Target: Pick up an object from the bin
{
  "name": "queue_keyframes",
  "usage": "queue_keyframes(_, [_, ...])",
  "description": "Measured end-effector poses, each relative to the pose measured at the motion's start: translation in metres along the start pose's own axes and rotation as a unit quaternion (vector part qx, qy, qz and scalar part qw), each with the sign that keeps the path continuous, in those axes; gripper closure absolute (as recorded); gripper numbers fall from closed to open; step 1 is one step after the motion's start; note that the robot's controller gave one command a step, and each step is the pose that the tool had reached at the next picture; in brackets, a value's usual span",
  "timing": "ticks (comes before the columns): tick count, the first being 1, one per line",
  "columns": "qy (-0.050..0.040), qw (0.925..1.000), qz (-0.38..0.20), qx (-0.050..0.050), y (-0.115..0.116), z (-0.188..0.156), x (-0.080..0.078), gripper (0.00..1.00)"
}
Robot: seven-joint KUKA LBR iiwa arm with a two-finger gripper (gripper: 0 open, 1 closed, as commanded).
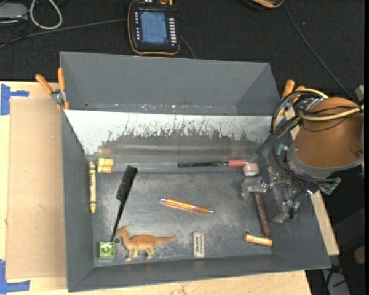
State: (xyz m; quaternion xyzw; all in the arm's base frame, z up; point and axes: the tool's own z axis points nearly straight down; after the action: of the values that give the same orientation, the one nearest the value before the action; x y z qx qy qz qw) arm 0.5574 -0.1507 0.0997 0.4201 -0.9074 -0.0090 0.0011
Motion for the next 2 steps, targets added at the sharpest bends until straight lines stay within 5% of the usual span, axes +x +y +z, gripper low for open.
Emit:
queue_keyframes(1, [-0.0064,0.9989,-0.045,0.008,0.017,0.026,0.011,0.00])
queue_keyframes(2, [-0.0069,0.9684,-0.249,0.003,0.004,0.030,-0.016,1.00])
